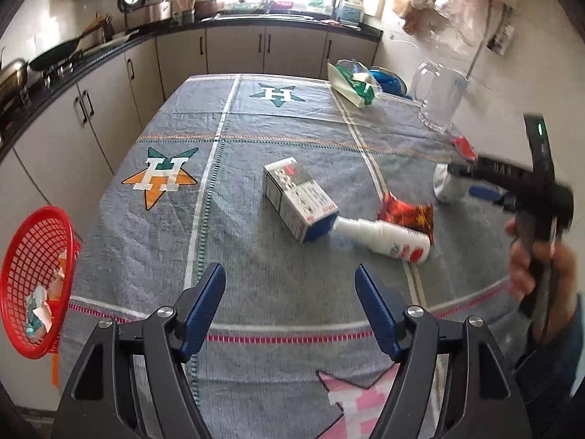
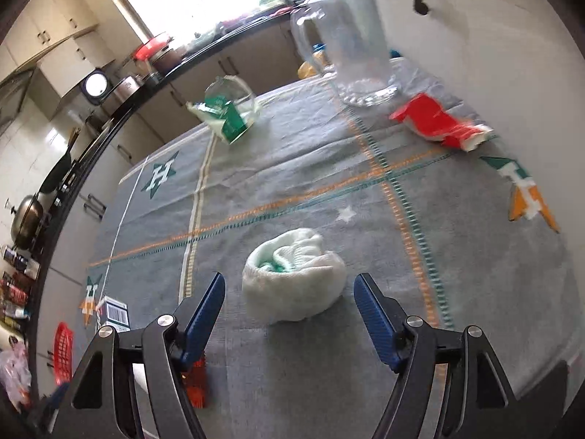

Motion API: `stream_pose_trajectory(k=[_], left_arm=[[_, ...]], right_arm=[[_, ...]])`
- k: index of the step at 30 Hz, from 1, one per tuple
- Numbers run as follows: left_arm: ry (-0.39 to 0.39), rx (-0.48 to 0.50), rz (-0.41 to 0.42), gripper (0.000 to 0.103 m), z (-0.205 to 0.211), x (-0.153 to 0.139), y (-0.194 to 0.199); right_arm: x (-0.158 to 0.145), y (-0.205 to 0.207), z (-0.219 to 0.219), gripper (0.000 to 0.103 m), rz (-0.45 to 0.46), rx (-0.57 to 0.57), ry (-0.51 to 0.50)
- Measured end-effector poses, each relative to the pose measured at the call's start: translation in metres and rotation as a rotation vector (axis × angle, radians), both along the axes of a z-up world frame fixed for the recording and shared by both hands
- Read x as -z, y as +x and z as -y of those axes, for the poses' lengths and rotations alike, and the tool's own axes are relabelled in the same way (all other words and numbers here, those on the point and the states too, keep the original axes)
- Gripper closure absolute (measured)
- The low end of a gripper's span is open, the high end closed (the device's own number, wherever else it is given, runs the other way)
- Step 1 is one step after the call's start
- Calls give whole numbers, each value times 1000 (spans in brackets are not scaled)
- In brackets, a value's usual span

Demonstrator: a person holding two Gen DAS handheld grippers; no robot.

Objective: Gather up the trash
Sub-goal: 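Grasp the white cloth with the right tool while the left grasps the white medicine box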

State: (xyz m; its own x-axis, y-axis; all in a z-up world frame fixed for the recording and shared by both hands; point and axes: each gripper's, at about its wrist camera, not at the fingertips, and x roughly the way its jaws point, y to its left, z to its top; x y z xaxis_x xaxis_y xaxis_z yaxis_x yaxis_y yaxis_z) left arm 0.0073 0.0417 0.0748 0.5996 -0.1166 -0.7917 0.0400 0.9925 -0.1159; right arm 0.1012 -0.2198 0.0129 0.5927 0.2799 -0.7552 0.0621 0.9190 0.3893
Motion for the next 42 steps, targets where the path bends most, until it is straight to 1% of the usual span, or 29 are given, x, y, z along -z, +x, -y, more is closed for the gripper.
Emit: stream_pose_trajectory(k=[1,2,3,5,7,9,12,14,17,18,19,22,23,24,25,27,30,32,33,37,42], left_arm=[[-14,-16,-8,30,-3,-1,6],[-28,-30,-12,30,-6,-2,12],[-44,-48,-20,30,-8,-3,19],[-84,-70,-38,29,-13,-3,31],[-145,-95,-77,29,-18,1,48],[-183,-128,-98,29,-19,5,64],[-179,-157,-129,29,-13,13,84],[-158,-170,-128,29,-7,17,93],[-123,-165,-128,30,5,25,103],[-89,-161,-126,36,10,28,106],[-74,-155,-131,49,13,31,108],[-68,-136,-158,60,19,42,112],[-61,-133,-158,62,20,43,112],[-49,-128,-152,66,21,44,110],[-34,-123,-139,70,20,44,107],[-25,-114,-121,70,18,44,102],[-35,-87,-91,70,9,46,87],[-44,-72,-48,70,2,45,71],[-37,-71,-23,70,-1,44,65],[21,-102,87,70,-7,39,47],[55,-151,182,70,-9,32,38]], right_arm=[[5,-1,-3,44,6,-10,4],[9,0,-7,63,-3,-31,-11],[11,0,-9,66,-5,-40,-23],[9,-3,-11,75,28,-51,-33],[7,-7,-11,76,57,-72,-9],[0,-13,-11,76,97,-79,2],[-6,-15,-10,76,135,-72,-5],[-8,-18,-8,76,149,-68,0],[-10,-21,-5,76,161,-52,-5],[-11,-21,-5,76,165,-53,1],[-12,-22,-4,76,170,-52,6],[-15,-25,-5,76,183,-61,16],[-16,-27,-7,76,191,-66,19],[-18,-28,-9,76,199,-76,18],[-19,-30,-12,76,209,-86,15],[-23,-34,-19,76,233,-118,12],[-29,-41,-35,76,279,-180,3],[-33,-47,-47,76,314,-233,-2],[-35,-50,-54,76,331,-261,-2],[-38,-63,-80,76,380,-362,-9],[-31,-72,-104,76,389,-434,-40]])
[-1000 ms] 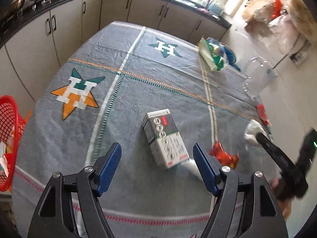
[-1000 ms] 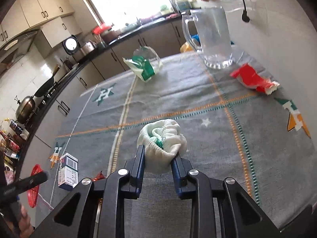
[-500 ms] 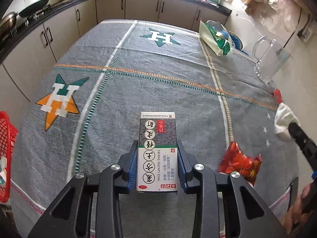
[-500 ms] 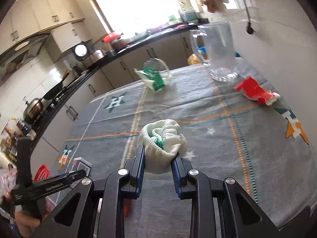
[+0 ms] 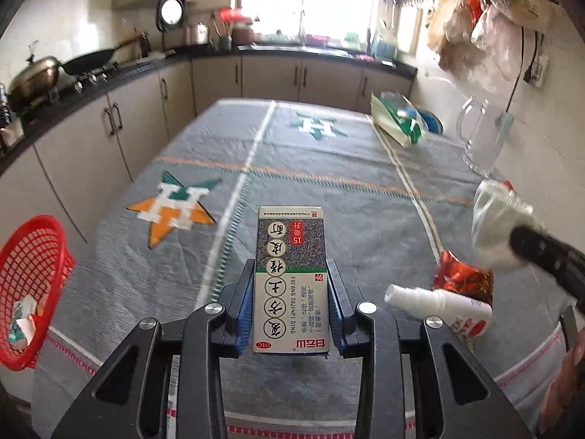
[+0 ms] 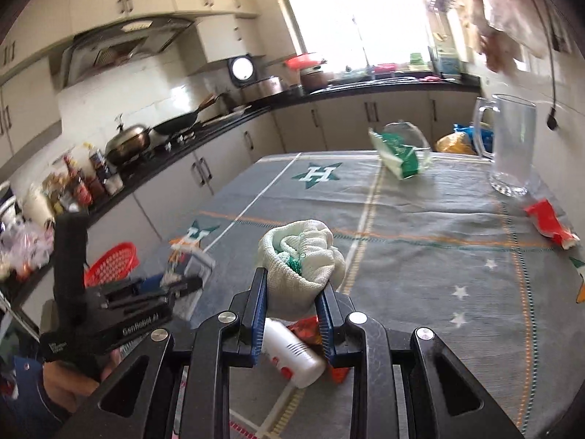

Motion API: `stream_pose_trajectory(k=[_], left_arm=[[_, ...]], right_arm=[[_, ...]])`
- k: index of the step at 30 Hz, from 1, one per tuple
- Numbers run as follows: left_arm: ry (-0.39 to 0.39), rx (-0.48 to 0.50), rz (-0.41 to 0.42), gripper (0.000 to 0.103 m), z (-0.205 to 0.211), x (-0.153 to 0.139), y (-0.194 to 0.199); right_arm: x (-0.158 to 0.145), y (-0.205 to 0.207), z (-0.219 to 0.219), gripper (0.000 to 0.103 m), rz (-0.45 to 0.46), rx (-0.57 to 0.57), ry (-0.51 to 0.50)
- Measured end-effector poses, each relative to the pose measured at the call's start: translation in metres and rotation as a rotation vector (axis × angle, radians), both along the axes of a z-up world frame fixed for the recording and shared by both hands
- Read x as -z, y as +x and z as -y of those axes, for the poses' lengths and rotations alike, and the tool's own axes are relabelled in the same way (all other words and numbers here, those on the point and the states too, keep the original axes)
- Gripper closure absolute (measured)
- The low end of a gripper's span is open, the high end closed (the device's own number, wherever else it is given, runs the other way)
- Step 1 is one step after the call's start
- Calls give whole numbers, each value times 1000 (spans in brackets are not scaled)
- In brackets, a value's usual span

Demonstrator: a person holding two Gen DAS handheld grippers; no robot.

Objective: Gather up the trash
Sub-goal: 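Grasp the white cloth with the right tool while the left grasps the white medicine box, then lift the white cloth and white medicine box above the table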

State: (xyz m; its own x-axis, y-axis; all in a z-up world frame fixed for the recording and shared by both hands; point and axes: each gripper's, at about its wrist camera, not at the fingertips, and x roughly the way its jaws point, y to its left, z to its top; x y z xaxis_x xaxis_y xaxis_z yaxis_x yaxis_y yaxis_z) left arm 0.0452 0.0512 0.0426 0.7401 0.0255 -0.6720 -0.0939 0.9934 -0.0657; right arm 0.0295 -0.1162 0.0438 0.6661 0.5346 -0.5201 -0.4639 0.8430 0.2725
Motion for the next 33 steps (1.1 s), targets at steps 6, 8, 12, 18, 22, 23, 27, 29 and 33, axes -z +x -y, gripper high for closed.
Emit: stream_pose_trajectory(k=[6,8,12,18,22,23,27,29,33], left_arm=[[63,-20,75,70,5,-7,-8],[76,-28,83,70,4,-7,-9],[77,-31,77,70,3,-6,-8],[100,-34,85,70,6,-6,-9],[104,-43,83,70,6,-5,-10],[104,-43,82,70,5,-5,-10],[114,-46,78,70,5,-3,-9],[107,-46,77,70,3,-3,-9],[90,-50,69,70,0,-2,-7]], right_arm=[[7,2,-7,75,-13,-29,-8],[7,0,-7,75,-10,-33,-9],[5,-1,-9,75,-2,-42,-10],[9,1,-10,75,-18,-44,-18],[10,2,-11,75,-24,-51,-16],[10,1,-11,75,-25,-52,-15],[11,3,-10,75,-29,-48,-17],[13,5,-9,75,-37,-46,-17],[15,7,-9,75,-45,-47,-13]])
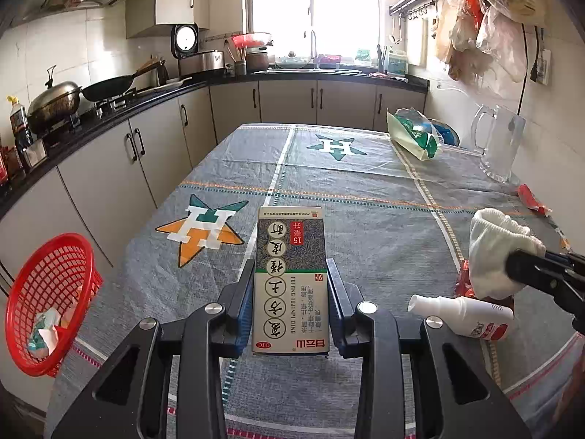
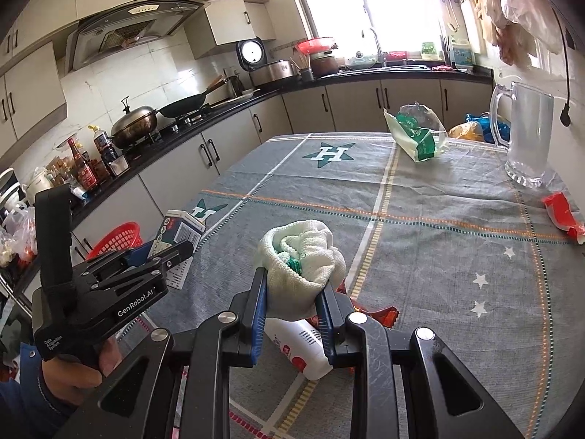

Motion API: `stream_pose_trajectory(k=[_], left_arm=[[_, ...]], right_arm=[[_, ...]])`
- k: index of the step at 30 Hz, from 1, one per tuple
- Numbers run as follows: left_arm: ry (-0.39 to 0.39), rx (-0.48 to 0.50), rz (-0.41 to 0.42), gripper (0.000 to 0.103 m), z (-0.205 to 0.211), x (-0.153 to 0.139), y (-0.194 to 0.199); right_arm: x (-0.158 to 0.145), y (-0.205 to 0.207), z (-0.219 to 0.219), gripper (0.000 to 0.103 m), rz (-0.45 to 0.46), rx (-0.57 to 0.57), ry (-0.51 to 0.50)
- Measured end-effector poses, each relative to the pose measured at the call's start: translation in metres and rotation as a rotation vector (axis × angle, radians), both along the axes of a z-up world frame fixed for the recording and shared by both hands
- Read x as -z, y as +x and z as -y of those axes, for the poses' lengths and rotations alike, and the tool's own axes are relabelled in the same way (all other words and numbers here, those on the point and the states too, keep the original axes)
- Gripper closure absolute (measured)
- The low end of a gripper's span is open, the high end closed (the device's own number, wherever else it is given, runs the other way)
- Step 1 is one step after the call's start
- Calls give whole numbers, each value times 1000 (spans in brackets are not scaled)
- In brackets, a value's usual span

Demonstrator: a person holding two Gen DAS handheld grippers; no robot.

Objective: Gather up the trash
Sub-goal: 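Lift the white cloth and white medicine box above the table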

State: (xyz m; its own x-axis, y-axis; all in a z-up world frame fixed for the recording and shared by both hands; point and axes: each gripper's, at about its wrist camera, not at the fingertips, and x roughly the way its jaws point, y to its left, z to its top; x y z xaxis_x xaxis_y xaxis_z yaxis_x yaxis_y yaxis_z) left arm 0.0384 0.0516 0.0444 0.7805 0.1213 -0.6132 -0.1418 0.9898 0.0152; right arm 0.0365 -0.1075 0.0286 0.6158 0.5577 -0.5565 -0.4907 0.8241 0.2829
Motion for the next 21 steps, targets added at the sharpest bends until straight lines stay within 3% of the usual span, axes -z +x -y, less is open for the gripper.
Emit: stream_pose_trajectory(k=[13,21], left_arm=[[16,0,39,70,1,-5,-6],[-2,-1,58,70,2,-13,-16]], right_arm=[[3,1,-6,75,-16,-25,5],[-6,-2,-1,75,29,34,-14]])
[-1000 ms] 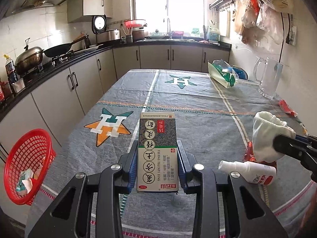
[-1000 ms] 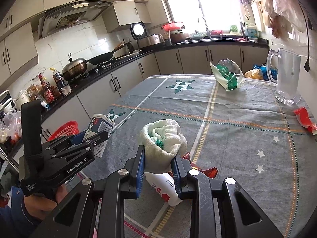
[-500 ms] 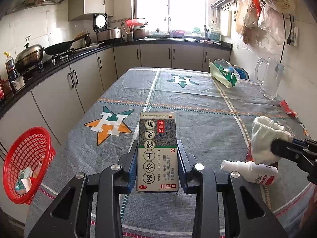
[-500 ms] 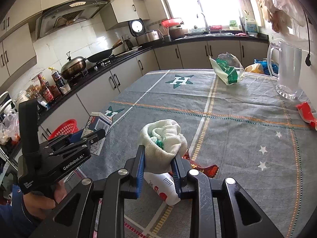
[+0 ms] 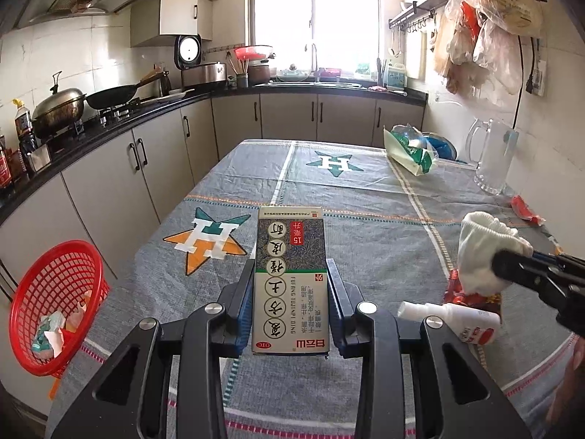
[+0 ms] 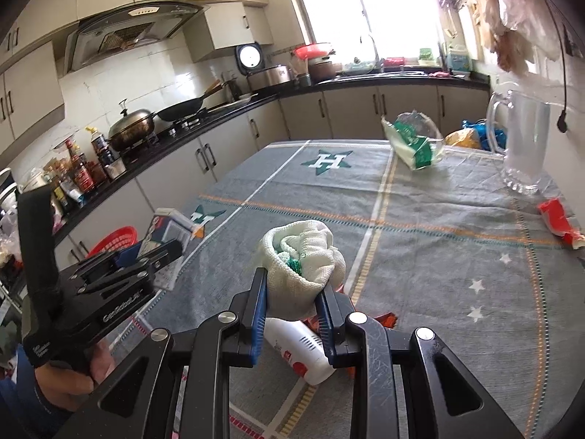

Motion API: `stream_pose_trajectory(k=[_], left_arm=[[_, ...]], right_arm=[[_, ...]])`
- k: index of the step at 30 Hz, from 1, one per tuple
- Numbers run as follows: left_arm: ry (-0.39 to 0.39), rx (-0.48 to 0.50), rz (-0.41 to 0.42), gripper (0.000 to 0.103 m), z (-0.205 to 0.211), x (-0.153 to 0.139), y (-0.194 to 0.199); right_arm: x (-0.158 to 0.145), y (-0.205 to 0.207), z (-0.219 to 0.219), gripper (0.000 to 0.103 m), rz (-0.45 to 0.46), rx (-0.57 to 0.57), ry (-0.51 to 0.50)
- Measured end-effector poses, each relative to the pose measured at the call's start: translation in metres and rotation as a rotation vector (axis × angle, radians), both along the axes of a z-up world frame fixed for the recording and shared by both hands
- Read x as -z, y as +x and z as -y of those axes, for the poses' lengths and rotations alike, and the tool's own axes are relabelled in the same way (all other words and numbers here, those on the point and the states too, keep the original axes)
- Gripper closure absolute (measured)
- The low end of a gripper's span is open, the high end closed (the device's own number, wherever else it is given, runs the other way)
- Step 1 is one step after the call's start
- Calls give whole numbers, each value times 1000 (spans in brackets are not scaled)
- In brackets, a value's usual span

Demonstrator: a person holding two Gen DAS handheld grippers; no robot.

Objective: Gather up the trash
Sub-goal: 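Lift the white cloth and white medicine box above the table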

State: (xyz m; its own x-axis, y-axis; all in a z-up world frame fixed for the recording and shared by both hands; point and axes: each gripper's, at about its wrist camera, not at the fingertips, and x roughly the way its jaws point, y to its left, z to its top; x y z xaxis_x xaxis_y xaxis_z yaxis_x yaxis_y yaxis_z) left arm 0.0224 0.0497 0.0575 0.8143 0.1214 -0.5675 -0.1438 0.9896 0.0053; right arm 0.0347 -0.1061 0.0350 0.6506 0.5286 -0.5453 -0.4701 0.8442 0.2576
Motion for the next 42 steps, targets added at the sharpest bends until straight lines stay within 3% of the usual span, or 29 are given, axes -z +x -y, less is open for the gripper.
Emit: stream_pose_trajectory(k=[9,22,32,42], left_arm=[[0,-18,16,70,-13,-9,-35],[-73,-91,57,70,-76,-28,-77],[-118,-241,92,70,-162,-43,-106],[-151,-415,78,70,-255,-35,-137]], right_arm=[[-14,-29,-9,75,-25,8,34],[-20,-53,-68,75,-77,-96,51],[-36,-55,-149,75,-101,-236,51],[-46,-56,-240,75,-116,-376,36]])
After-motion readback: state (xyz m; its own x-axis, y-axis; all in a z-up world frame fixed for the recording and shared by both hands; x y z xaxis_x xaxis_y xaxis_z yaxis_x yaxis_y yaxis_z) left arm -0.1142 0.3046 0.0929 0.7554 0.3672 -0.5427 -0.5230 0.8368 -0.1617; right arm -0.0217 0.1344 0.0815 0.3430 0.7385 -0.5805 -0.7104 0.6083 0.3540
